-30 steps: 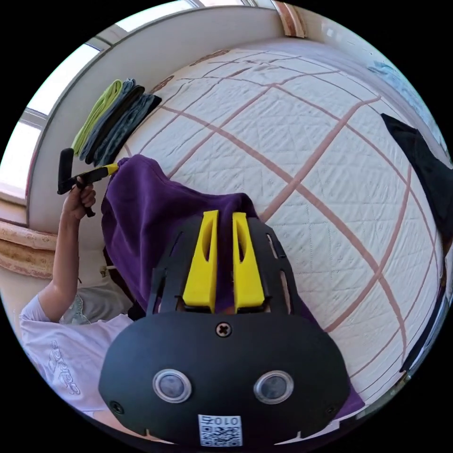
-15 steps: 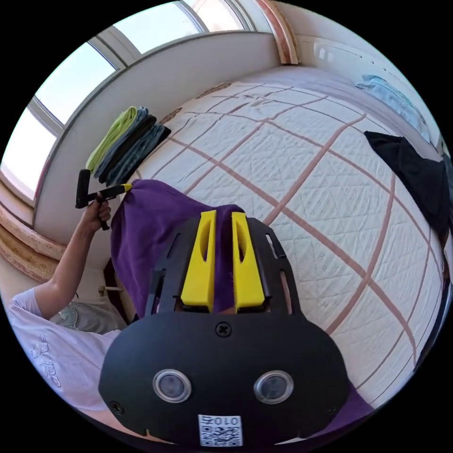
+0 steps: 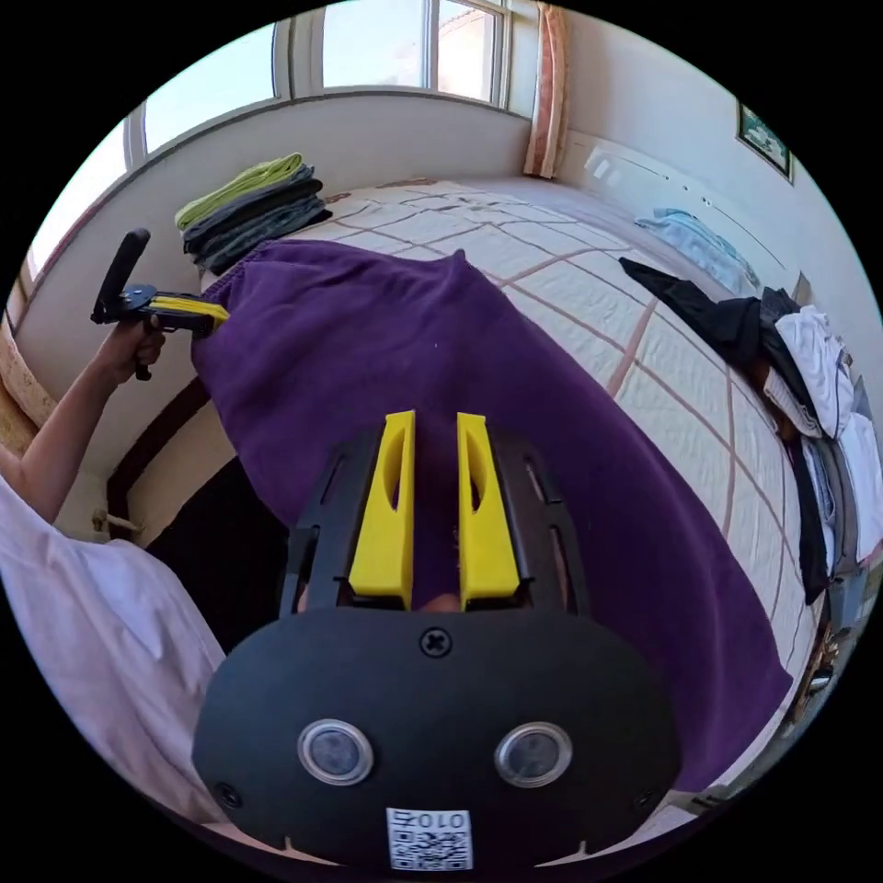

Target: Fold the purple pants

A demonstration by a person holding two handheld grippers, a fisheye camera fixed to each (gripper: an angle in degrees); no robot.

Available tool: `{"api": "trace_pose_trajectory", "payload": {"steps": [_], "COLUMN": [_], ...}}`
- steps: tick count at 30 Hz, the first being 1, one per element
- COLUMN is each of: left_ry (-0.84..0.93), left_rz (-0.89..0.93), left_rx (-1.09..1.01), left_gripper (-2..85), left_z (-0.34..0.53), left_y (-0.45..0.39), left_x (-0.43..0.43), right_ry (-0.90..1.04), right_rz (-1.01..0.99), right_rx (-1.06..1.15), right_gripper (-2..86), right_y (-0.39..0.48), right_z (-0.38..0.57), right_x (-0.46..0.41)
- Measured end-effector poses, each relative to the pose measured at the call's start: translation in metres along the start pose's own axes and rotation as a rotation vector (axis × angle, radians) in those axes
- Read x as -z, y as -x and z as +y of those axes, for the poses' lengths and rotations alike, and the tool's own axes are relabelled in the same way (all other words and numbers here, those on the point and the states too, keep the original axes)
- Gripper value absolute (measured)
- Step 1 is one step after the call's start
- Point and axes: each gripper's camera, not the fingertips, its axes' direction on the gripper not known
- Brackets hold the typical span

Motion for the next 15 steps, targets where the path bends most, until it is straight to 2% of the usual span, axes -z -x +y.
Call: {"api": "trace_pose_trajectory", "payload": {"steps": [3, 5, 7, 9, 12, 15], "left_ry": [-0.012, -0.054, -0.098, -0.136, -0.150, -0.092], "left_rz": [0.103, 0.068, 0.005, -0.048, -0.064, -0.053], "left_rx": [0.129, 0.184, 0.186, 0.131, 0.008, 0.038], "left_gripper": [0.0, -0.1, -0.1, -0.1, -0.2, -0.2], "left_z": [0.004, 0.011, 0.017, 0.017, 0.006, -0.010], "left_y": [0.012, 0.003, -0.016, -0.042, -0.078, -0.082], "left_x": [-0.011, 0.003, 0.017, 0.025, 0.017, -0.004], "right_ry": [-0.074, -0.201, -0.297, -0.380, -0.399, -0.373], "right_rz": [-0.085, -0.055, 0.068, 0.256, 0.420, 0.509], "right_rx": [-0.038, -0.083, -0.177, -0.371, -0.658, -0.894], "right_gripper": [7.5, 8.1, 8.2, 8.4, 9.1, 10.0], "right_y": [-0.011, -0.018, -0.032, -0.058, -0.095, -0.118], "right_z": [0.013, 0.037, 0.073, 0.137, 0.226, 0.303], "right_x": [0.022, 0.051, 0.077, 0.101, 0.116, 0.121]}}
